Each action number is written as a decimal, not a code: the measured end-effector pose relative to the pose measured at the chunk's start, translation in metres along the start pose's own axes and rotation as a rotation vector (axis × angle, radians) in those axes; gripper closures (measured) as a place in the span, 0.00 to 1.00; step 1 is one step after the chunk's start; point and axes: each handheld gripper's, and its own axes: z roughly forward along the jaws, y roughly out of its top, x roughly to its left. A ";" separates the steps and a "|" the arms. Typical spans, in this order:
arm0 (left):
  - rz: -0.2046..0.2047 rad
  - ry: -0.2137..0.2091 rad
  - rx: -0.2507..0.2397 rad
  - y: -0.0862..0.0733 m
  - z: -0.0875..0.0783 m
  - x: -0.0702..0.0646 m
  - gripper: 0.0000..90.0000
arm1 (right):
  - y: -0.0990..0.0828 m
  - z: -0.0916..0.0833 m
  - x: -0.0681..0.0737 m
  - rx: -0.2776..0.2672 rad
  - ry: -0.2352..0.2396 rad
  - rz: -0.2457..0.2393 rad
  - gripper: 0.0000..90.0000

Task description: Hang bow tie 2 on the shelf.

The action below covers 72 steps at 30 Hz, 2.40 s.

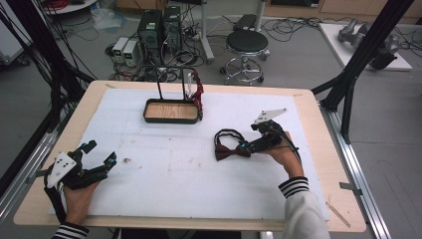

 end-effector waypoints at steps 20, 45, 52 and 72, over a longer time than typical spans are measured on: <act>-0.004 0.001 0.005 0.000 0.000 0.000 0.17 | -0.008 0.025 0.007 0.212 0.067 -0.136 0.19; 0.002 0.002 0.006 0.000 0.000 0.000 0.17 | -0.008 0.033 0.015 0.297 0.164 -0.212 0.81; 0.019 0.006 0.011 0.000 0.001 -0.002 0.17 | -0.007 0.032 0.017 0.300 0.179 -0.219 0.86; 0.024 -0.030 0.046 0.008 0.007 -0.002 0.17 | 0.001 0.012 0.030 0.119 0.160 -0.196 0.86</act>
